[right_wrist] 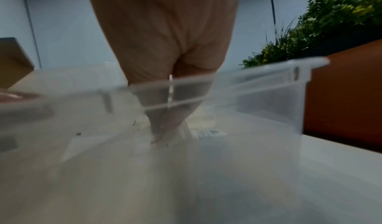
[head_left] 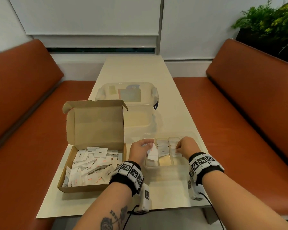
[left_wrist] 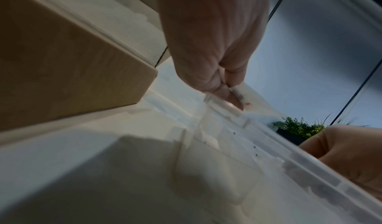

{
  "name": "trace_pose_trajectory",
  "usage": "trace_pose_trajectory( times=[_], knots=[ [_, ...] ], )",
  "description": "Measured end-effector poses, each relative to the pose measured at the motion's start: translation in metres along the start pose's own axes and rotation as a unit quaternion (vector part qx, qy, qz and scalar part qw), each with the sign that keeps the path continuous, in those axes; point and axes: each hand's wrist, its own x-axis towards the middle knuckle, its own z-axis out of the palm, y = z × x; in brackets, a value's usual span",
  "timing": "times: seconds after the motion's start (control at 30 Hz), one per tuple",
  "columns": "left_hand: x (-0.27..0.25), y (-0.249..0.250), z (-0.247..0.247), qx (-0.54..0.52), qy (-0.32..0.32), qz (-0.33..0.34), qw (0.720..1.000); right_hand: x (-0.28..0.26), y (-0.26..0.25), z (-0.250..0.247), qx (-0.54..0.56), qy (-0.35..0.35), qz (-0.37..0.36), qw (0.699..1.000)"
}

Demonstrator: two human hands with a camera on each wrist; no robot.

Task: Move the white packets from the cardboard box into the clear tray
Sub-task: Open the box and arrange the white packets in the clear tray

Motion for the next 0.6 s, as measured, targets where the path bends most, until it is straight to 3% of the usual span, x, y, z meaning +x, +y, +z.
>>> trace_pose_trajectory(
  times=[0.33, 0.6],
  knots=[
    [0.002, -0.001, -0.001, 0.017, 0.000, 0.003, 1.000, -0.002, 0.001, 0.012, -0.068, 0.053, -0.051, 0.995],
    [0.002, -0.001, -0.001, 0.032, -0.001, 0.004, 0.999, -0.003, -0.001, 0.016, -0.090, 0.055, -0.059, 0.993]
  ],
)
